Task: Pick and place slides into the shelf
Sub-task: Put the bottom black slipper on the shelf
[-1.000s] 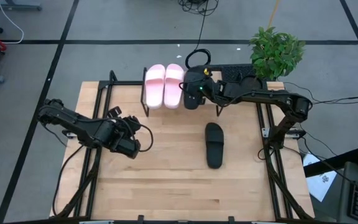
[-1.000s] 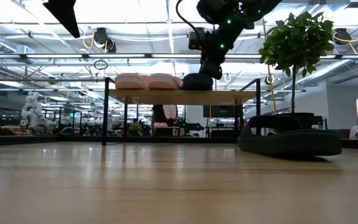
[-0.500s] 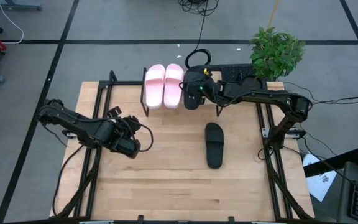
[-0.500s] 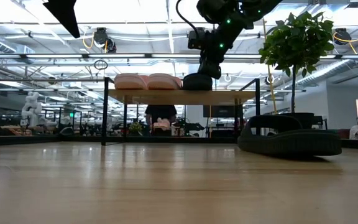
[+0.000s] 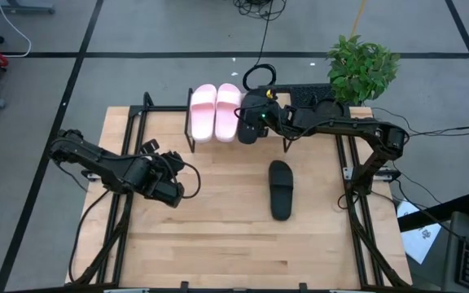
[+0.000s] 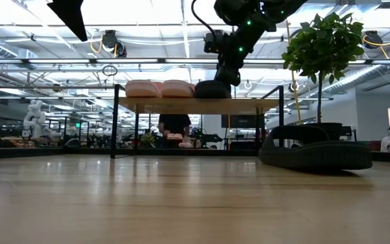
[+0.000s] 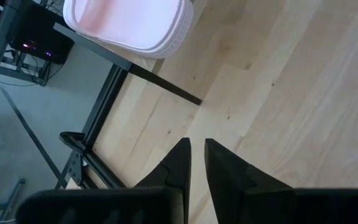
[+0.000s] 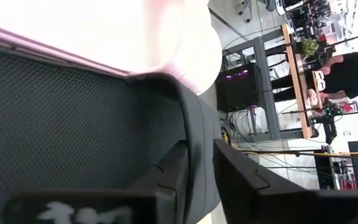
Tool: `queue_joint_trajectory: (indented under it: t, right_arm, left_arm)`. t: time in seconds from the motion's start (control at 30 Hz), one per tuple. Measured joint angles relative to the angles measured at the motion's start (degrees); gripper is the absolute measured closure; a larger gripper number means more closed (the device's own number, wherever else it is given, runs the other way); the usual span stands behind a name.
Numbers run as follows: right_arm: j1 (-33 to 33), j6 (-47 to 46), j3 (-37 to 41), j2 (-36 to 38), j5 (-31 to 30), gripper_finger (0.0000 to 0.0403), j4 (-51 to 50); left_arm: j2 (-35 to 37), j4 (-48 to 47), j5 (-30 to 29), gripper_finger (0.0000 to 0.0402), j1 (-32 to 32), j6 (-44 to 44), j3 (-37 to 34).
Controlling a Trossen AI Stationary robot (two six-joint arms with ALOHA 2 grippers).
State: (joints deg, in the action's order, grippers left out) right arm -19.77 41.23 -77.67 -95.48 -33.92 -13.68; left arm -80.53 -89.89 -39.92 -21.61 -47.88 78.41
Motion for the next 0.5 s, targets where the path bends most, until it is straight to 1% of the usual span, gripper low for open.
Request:
queue_joint_trajectory:
  t: [0.17,0.23,0.43,0.5]
  right_arm:
    - [-0.1,0.0,0.0,0.0,-0.6,0.0299,-0.8]
    - [-0.1,0.1,0.0,0.0,-1.8,0.0290,-1.3]
    - [-0.1,1.3,0.0,0.0,-2.4,0.0280,-1.2]
    - [-0.1,1.6,0.0,0.0,-3.9,0.0280,-1.1]
  left_arm:
    - [0.0,0.0,0.0,0.0355,0.0,0.1,0.0]
    - [0.0,0.0,0.0,0.0355,0.0,0.2,0.0]
    - [0.0,0.0,0.0,0.0355,0.0,0.2,0.0]
    - [0.0,0.0,0.0,0.0355,0.0,0.2,0.0]
